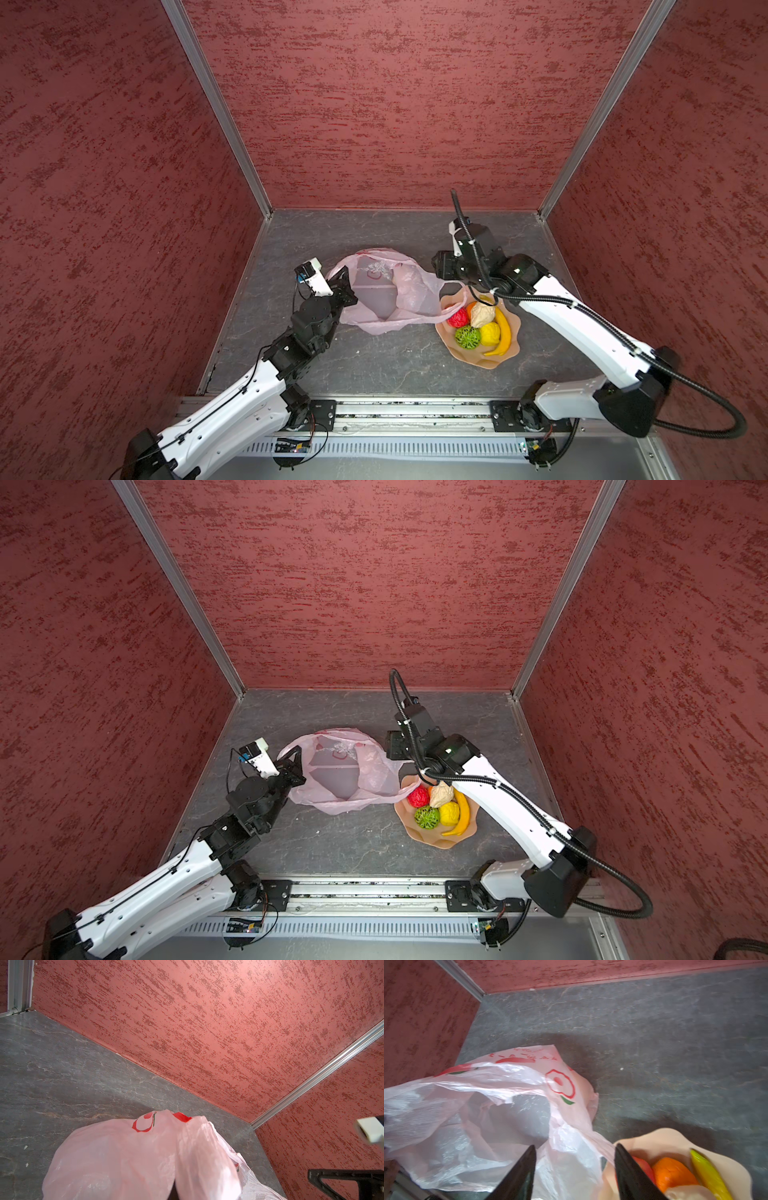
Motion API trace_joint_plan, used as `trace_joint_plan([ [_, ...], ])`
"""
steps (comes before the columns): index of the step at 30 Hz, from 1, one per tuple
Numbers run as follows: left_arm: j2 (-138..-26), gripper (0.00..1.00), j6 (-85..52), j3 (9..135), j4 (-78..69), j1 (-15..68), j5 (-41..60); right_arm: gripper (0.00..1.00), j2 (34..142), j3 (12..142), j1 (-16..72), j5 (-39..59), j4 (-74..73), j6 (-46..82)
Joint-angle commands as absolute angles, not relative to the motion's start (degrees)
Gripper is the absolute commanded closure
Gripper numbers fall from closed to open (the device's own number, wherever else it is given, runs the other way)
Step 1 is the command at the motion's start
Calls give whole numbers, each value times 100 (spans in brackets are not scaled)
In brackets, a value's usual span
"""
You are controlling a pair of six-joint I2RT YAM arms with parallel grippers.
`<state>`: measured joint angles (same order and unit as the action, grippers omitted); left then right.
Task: Take the fake fruits out of the plastic bag
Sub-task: 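Raise the right gripper and reach it back toward the pink bag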
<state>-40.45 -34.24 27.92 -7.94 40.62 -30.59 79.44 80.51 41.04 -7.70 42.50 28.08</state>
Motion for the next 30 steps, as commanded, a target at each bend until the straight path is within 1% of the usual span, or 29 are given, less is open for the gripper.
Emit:
trace_joint_plan([
  [1, -3928, 100, -3472, 2811, -667, 4095, -3193, 49, 8243, 8321, 4377, -627, 4006, 2637],
  [3, -3889, 100, -3449, 2830, -656, 4095, -3230, 49, 8297, 8305, 4440, -585, 3778, 2704],
  [5, -3853, 100, -3445, 2817, -616, 4096, -3262, 47, 8500, 8309, 4480, -664, 3692, 2755],
  [10, -3811, 100, -3522, 2782, -443, 4096, -3287, 34, 8622, 8416, 4500, -1546, 3972, 2404],
  [13, -3771, 100, -3562, 2722, -396, 4095, -3322, 28, 8628, 8476, 4493, -1661, 3982, 1884],
  [15, -3757, 100, -3560, 2707, -379, 4094, -3347, 26, 8744, 8623, 4491, -1622, 4150, 1561],
  [21, -3725, 100, -3613, 2663, -344, 4096, -3366, 25, 9147, 8822, 4489, -1033, 4371, 927],
  [30, -3622, 100, -3568, 2663, -272, 4095, -3400, 26, 9776, 8804, 4433, -969, 4207, 445],
])
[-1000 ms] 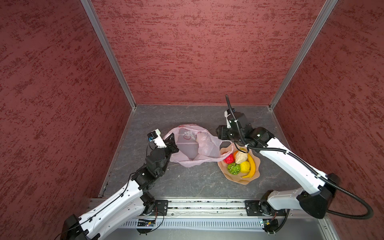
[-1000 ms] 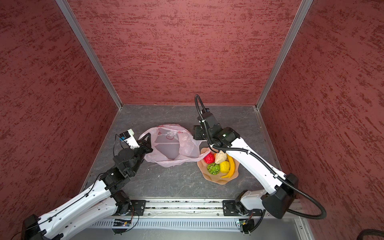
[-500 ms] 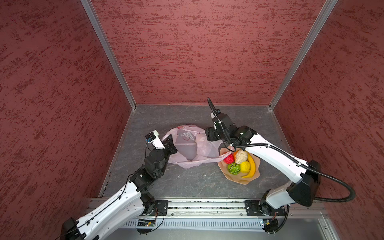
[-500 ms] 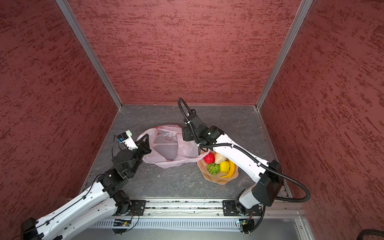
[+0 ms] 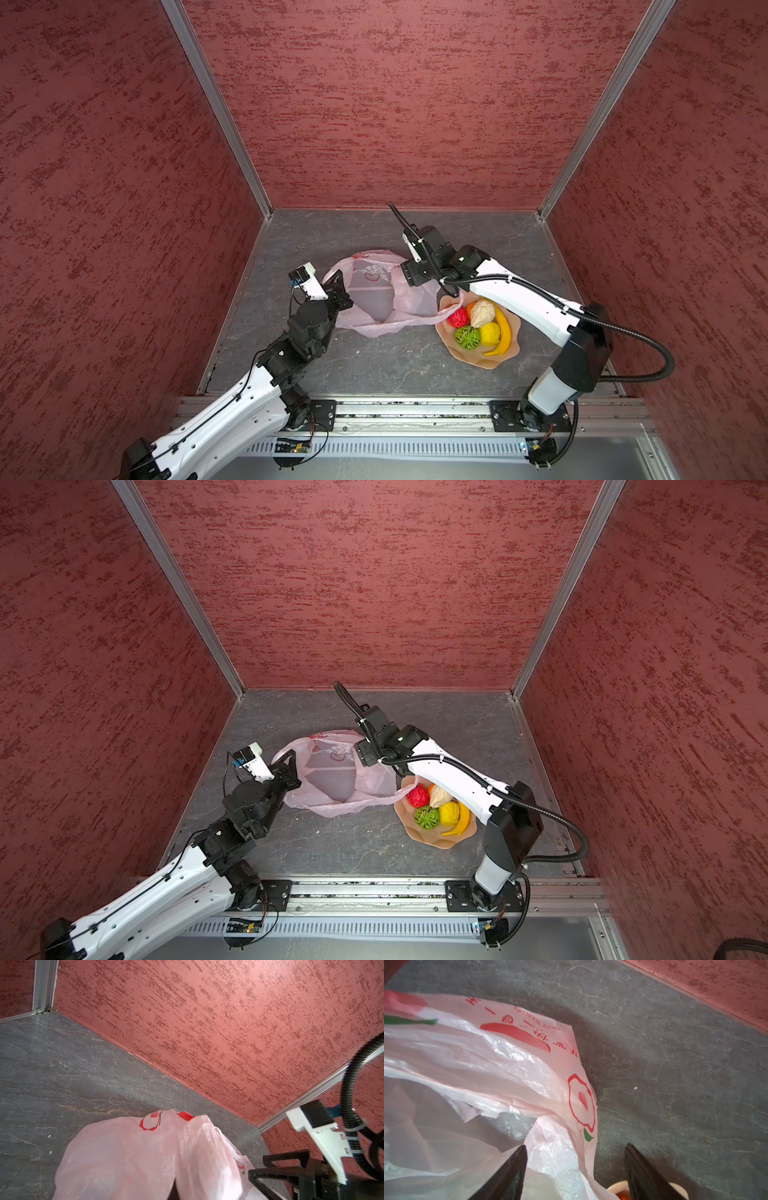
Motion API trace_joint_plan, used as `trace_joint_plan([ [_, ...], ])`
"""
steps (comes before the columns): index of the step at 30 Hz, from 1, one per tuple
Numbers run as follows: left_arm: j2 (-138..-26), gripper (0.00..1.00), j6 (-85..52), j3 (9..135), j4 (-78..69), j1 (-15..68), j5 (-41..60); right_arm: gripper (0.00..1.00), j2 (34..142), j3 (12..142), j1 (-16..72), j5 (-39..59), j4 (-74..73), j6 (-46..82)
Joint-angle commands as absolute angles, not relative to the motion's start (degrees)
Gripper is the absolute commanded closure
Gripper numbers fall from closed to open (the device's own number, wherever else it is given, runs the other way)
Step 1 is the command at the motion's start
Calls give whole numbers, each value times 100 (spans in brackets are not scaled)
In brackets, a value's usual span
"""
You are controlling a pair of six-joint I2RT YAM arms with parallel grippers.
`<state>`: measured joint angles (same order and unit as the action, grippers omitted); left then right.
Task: Take the fake fruits out of the plastic bag
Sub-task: 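Raise the right gripper and reach it back toward the pink bag, then lower the right gripper into the bag toward the small yellow fruit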
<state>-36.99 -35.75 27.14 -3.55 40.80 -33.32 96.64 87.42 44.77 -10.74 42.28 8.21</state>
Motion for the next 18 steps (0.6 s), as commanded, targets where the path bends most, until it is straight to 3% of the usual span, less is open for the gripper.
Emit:
trace_joint_plan([
  [1, -3604, 100, -3568, 2654, -272, 4096, -3409, 26, 9837, 8811, 4407, -995, 4189, 416],
  [8, -3532, 100, -3604, 2584, -224, 4081, -3478, 38, 10292, 8847, 4152, -927, 3830, 250],
  [10, -3529, 100, -3611, 2575, -201, 4080, -3501, 46, 10393, 8909, 4117, -858, 3741, 231],
  [15, -3601, 100, -3715, 2446, -311, 4055, -3526, 77, 10493, 9172, 4113, -710, 3651, 160],
  [18, -3711, 100, -3801, 2390, -377, 4025, -3469, 87, 10496, 9415, 4113, -554, 3772, 167],
])
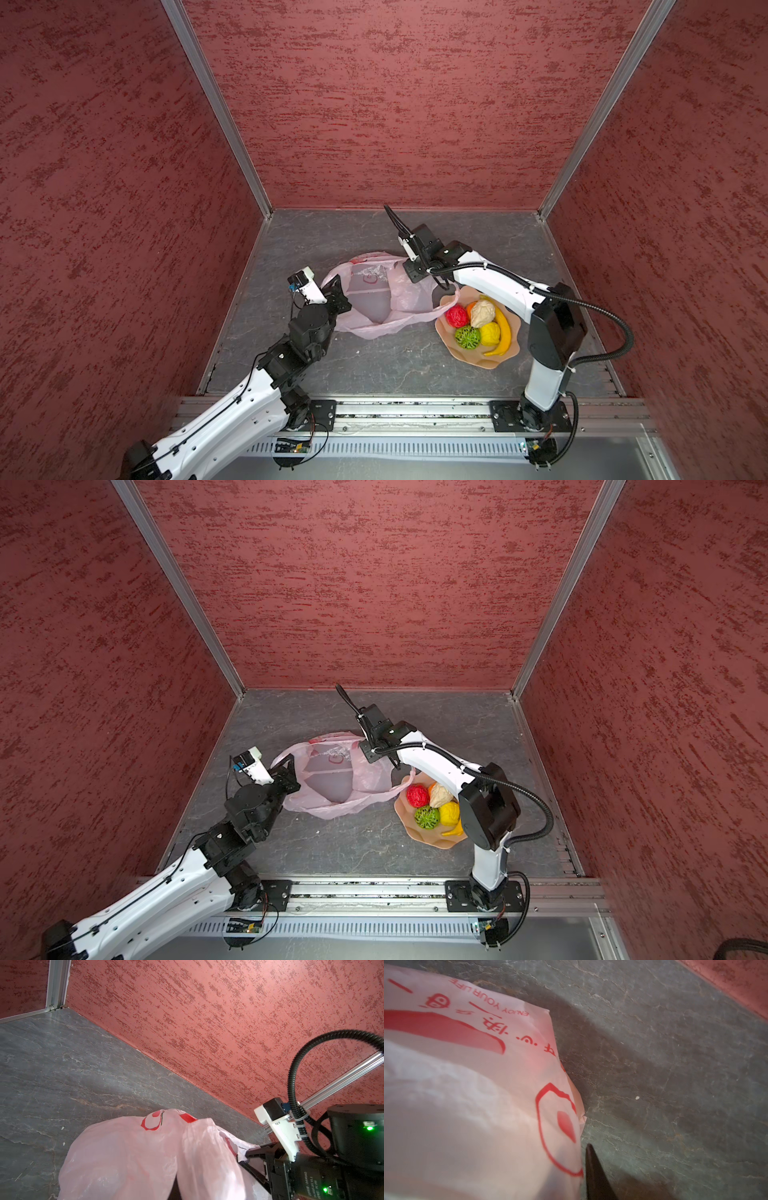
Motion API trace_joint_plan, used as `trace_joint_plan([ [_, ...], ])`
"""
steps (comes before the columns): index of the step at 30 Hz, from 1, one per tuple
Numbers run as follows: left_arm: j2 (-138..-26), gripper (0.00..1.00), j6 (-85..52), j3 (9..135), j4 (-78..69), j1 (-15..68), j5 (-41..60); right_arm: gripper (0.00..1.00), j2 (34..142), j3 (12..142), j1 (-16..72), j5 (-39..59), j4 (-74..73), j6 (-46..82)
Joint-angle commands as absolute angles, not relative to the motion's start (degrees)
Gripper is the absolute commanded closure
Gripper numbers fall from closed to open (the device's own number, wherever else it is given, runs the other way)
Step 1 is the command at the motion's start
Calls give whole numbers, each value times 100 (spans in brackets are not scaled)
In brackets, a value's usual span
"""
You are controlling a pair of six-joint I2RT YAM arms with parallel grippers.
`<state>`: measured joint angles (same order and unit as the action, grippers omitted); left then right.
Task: Take the fake fruits out of the plastic bag
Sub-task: 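Lower the right gripper into the bag toward the small yellow fruit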
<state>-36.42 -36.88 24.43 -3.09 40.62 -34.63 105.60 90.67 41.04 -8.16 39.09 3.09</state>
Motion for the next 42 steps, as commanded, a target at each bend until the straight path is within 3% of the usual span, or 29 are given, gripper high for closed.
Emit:
trace_joint_plan([
  [1, -3768, 100, -3814, 2398, -378, 4017, -3442, 89, 10471, 9469, 4113, -492, 3771, 160],
  [9, -4072, 100, -3928, 2338, -451, 3981, -3457, 94, 10262, 9845, 4161, -4, 4015, 96],
  [28, -4317, 100, -4266, 2105, -553, 3981, -3639, 95, 10210, 10886, 4447, 721, 4999, -447],
  [42, -4213, 100, -4436, 2092, -346, 3981, -3696, 92, 9913, 10089, 4491, 441, 4721, -254],
])
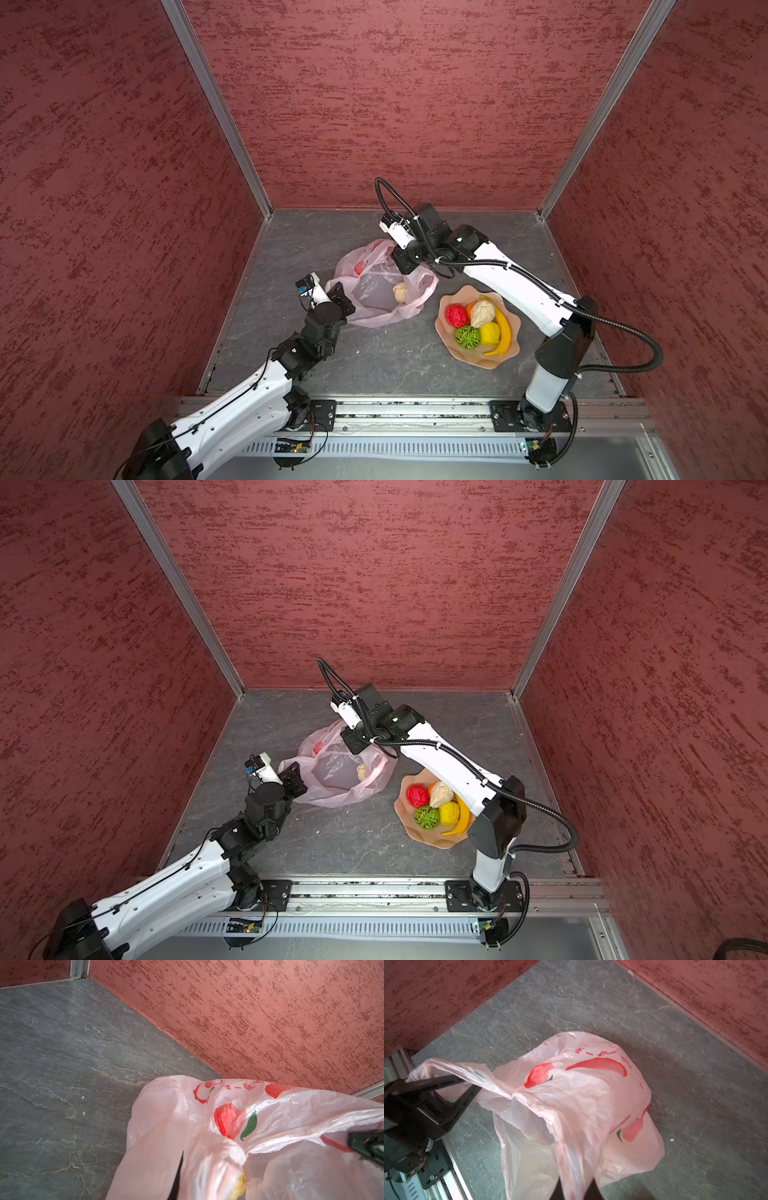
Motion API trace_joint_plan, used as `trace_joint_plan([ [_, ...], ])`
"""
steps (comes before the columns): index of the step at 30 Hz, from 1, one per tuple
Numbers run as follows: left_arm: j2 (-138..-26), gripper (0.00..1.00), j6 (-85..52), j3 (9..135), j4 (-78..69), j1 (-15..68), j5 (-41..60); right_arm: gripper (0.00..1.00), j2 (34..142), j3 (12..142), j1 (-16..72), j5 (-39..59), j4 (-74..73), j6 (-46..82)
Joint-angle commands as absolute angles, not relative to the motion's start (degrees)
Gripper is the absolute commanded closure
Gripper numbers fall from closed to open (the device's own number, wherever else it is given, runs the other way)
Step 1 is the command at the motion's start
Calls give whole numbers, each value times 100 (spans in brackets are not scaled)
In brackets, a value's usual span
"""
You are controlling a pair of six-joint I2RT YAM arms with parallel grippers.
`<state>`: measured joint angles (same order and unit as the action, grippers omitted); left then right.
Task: Take the fake fruits out of the plastic bag
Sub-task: 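Lower the right gripper into the bag toward the small yellow fruit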
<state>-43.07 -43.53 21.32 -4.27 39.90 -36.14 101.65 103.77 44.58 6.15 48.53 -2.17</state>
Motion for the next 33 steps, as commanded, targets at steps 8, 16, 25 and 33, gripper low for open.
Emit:
trace_joint_plan([
  [8, -3950, 100, -4621, 2136, 28, 4054, -3739, 67, 9356, 8781, 4490, -28, 4016, 353],
  [16, -3726, 100, -5004, 2171, 391, 4303, -3961, 31, 8830, 8393, 4491, -491, 3769, 1017],
  [25, -3868, 100, -5500, 2282, 683, 4690, -4613, 30, 8023, 8543, 4785, -1879, 3977, 1346],
  [33, -4053, 100, -5547, 2430, 624, 4728, -4621, 53, 8705, 9796, 5609, -1959, 4579, 1204],
])
